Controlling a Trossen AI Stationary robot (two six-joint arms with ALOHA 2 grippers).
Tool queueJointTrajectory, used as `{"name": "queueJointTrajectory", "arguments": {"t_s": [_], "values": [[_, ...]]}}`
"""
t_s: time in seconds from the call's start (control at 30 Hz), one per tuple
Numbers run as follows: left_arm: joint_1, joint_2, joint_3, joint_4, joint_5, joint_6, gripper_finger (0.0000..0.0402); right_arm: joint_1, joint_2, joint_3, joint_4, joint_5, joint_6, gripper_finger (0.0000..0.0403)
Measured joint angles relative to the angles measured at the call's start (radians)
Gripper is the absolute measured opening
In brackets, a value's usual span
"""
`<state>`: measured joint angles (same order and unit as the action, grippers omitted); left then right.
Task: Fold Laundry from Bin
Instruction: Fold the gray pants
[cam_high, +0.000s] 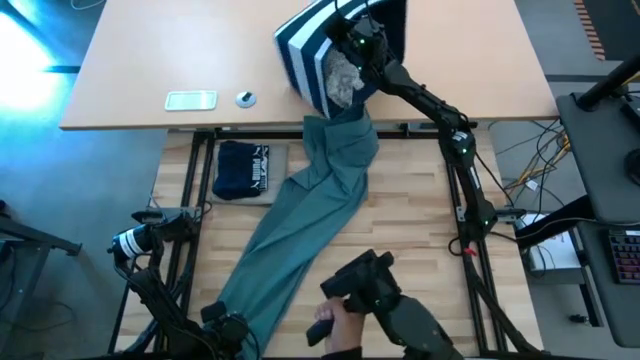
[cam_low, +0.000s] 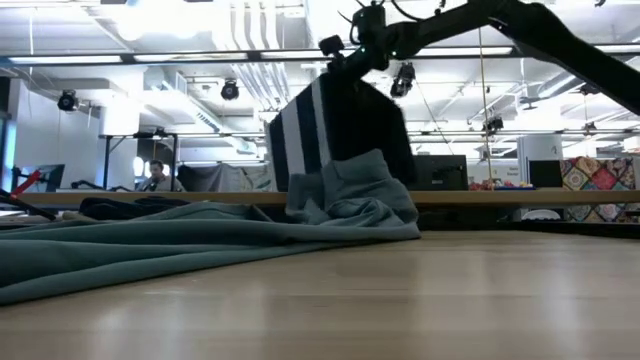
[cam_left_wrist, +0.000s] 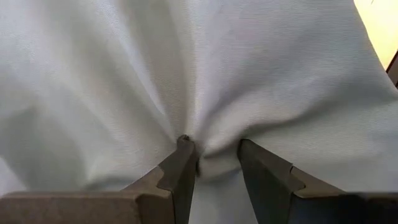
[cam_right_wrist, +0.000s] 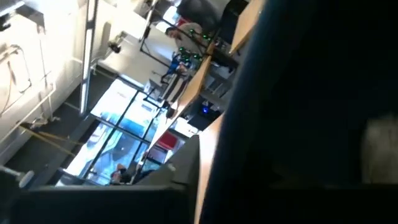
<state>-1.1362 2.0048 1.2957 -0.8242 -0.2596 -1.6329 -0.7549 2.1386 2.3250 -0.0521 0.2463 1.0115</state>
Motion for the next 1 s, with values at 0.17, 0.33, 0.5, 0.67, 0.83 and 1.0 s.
{"name": "queueJointTrajectory", "arguments": {"t_s": [0.17,0.33,0.5,0.67,0.83,1.0], "values": [[0.000,0.000,0.000,0.000,0.000,0.000,0.0116,0.011,-0.021,0.009,-0.013,-0.044,-0.082,0.0161],[0.000,0.000,0.000,-0.005,-0.007,0.000,0.0116,0.009,-0.075,0.013,-0.248,-0.126,-0.249,0.0242],[0.000,0.000,0.000,-0.009,-0.010,0.000,0.0116,0.016,-0.151,0.016,-0.613,-0.119,-0.463,0.0289],[-0.001,-0.001,0.001,-0.023,-0.013,0.006,0.0116,0.029,-0.232,0.015,-0.907,-0.143,-0.633,0.0314],[-0.006,-0.006,0.000,-0.061,-0.014,0.009,0.0116,0.082,-0.312,0.014,-1.068,-0.160,-0.788,0.0320],[-0.011,-0.010,0.000,-0.083,-0.016,0.011,0.0116,0.119,-0.369,0.011,-1.078,-0.161,-0.851,0.0318]]}}
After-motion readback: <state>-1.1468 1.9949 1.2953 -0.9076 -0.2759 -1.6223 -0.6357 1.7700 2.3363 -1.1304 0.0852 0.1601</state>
